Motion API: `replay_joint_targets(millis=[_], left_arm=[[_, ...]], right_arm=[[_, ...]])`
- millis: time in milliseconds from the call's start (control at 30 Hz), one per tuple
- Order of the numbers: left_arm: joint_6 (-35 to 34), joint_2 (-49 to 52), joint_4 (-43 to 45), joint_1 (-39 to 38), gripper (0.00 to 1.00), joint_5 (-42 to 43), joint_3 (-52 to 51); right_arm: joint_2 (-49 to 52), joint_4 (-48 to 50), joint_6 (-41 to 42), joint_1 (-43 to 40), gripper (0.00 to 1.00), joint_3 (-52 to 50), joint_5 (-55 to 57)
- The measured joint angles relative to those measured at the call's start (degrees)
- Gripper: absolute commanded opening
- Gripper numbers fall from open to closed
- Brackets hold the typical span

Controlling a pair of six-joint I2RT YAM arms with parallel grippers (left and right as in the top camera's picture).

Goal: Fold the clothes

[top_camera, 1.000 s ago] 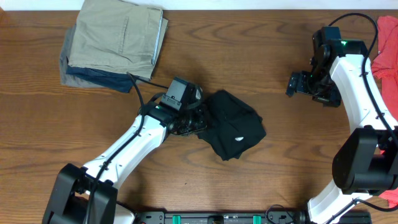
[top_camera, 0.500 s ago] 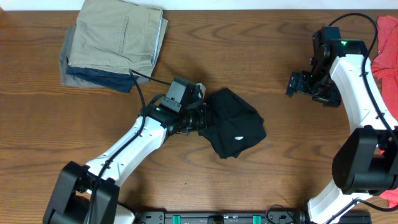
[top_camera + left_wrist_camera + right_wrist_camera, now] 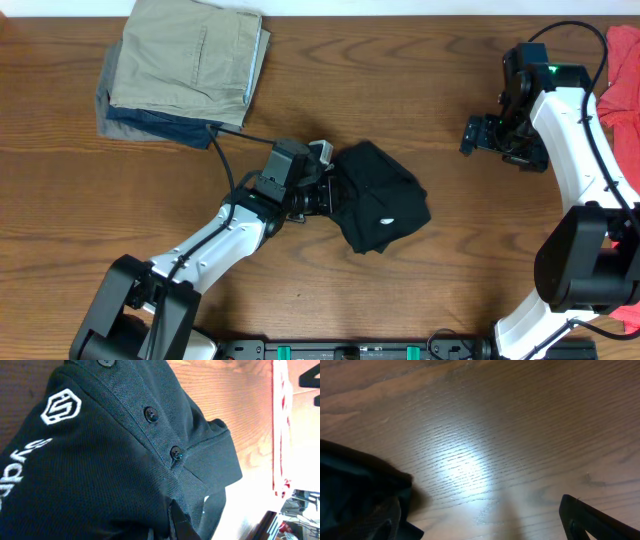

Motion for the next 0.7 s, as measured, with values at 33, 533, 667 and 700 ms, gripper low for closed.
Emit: replay_joint_targets(millis=[33,533,667,700], left_arm=[[-0.02,0.02,0.26,0.0,0.06,0.02,0.0],[-0.17,0.11,7.87,0.0,0.06,9.31,-0.15],[-0.2,0.15,10.4,0.0,0.06,13.14,-0.17],[-0.17,0.15,11.08,0.0,0.06,14.05,-0.17]], right_arm=[[0.0,-0.02,0.0,0.0,0.99,0.0,0.0],[0.0,-0.02,0.0,0.0,0.99,0.0,0.0],[0.0,0.0,0.0,0.0,0.99,0.0,0.0],[0.0,-0.02,0.0,0.0,0.99,0.0,0.0]])
